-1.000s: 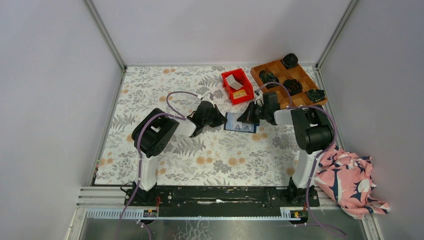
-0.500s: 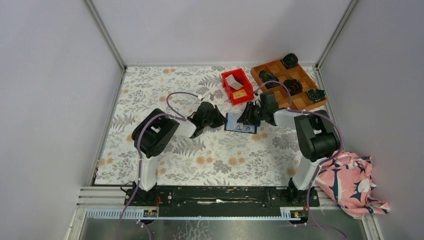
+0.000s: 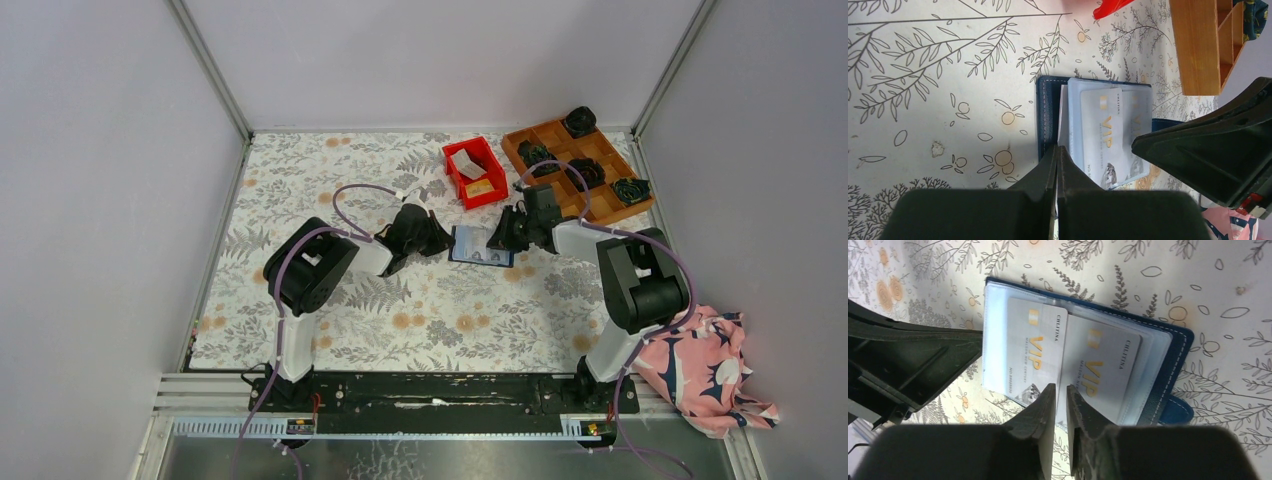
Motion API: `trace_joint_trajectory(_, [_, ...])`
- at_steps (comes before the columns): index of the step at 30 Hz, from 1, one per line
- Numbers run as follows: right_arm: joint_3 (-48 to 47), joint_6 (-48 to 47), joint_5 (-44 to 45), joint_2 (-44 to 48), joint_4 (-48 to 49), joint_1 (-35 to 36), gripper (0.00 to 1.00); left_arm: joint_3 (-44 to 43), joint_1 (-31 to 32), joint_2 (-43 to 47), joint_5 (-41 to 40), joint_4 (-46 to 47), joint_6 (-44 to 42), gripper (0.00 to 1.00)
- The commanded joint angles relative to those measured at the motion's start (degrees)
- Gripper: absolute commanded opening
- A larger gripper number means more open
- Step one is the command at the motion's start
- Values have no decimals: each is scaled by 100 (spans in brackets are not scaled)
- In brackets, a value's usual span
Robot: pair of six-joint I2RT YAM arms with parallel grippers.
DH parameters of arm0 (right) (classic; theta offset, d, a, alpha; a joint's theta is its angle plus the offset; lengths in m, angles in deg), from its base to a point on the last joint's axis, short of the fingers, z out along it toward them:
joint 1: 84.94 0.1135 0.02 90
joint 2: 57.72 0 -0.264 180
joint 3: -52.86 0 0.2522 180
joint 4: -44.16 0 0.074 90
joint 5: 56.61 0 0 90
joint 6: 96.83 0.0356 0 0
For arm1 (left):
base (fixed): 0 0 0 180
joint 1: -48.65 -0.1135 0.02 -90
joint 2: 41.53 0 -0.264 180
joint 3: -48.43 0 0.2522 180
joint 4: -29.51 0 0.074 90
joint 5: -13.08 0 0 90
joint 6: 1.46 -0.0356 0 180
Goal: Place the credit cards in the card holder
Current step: Insert the credit card into the card holder.
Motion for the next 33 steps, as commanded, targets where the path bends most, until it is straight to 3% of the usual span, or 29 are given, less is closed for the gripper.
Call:
trace_joint_trajectory(1, [-68, -233, 461, 195, -214, 58, 16, 194, 22, -84, -123, -516, -135, 0])
trace_joint_trajectory(5, [-196, -327, 643, 35, -324, 146, 8, 175, 22, -102, -123, -531, -144, 0])
trace_joint_trajectory(13, [-233, -253, 492, -279, -170, 199, 2, 174, 22, -125, -109, -539, -161, 0])
trace_joint_trajectory(33, [-196, 87, 156, -656, 337, 561, 1, 283, 38, -123, -88, -477, -152, 0])
